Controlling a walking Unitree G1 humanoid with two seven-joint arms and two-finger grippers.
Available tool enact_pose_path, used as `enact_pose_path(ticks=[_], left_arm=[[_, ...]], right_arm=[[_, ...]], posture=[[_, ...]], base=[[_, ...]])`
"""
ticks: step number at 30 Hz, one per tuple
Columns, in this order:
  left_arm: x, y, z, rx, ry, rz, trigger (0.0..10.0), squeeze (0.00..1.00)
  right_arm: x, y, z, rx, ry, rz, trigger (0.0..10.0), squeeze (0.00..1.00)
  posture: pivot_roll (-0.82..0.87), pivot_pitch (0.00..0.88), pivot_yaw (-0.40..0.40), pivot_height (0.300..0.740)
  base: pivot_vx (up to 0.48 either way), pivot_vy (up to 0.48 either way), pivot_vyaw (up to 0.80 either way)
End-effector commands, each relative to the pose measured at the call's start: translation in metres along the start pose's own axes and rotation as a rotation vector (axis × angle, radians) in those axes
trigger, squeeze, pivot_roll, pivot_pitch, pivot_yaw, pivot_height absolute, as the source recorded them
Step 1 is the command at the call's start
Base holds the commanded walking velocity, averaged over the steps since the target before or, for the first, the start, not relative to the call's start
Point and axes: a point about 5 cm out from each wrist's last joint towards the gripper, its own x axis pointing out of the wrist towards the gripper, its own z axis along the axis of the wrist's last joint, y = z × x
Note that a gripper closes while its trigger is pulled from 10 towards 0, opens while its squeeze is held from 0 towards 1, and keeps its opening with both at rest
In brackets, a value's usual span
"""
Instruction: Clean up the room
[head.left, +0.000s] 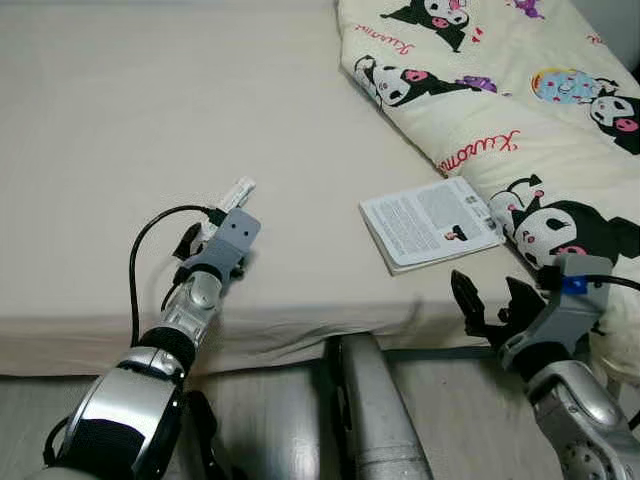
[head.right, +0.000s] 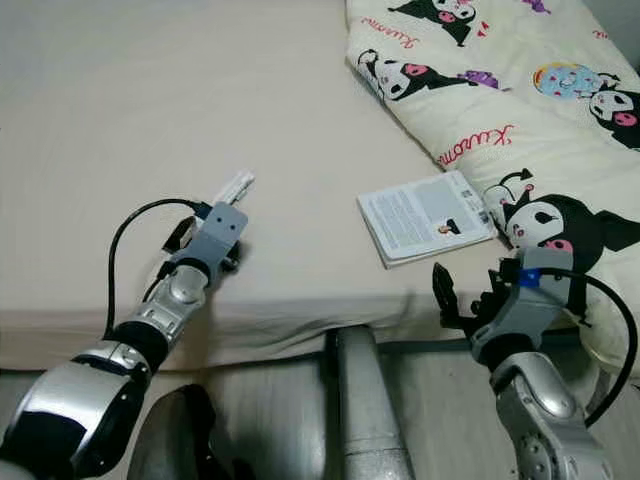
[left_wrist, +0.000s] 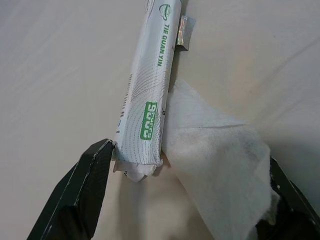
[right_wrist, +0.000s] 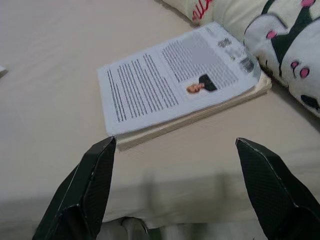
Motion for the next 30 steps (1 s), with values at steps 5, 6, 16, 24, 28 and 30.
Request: enact_pose_path(ticks=[5,6,16,24,28,30], left_arm=[[0.000,0.002,-0.006,0.011,0.033,-0.008,10.0,0.00],[0.002,0.004,-0.001,0.003,0.025,-0.004,7.6,0.00],[0.009,0.000,0.026,0.000,-0.049,-0.026,0.0,0.00],[0.008,0.004,0.018,0.030,-0.028,-0.012,0.0,0.00],[0.006,0.014,0.002,-0.043,0.025,0.009,0.0,0.00],[0.005,0.016,-0.001,-0.128,0.040,-0.002,0.0,0.00]], right_arm=[[-0.004,0.006,0.008,0.019,-0.016,0.002,10.0,0.00],[-0.004,0.009,0.009,0.022,-0.021,0.007,10.0,0.00],[-0.004,0.011,0.021,0.030,-0.045,-0.004,10.0,0.00],[0.001,0.010,0.023,0.032,-0.049,-0.013,10.0,0.00],[0.009,0.013,0.022,0.041,-0.056,0.001,10.0,0.00],[0.014,0.015,0.021,0.048,-0.059,0.012,10.0,0.00]], posture=[[-0.36,0.520,0.004,0.495],[-0.35,0.522,0.011,0.495],[-0.35,0.547,0.030,0.495],[-0.34,0.524,0.042,0.495],[-0.30,0.464,0.063,0.495],[-0.29,0.437,0.069,0.495]], base=[[0.000,0.000,0.00],[0.000,0.000,0.00],[0.000,0.000,0.00],[0.000,0.000,0.00],[0.000,0.000,0.00],[0.000,0.000,0.00]])
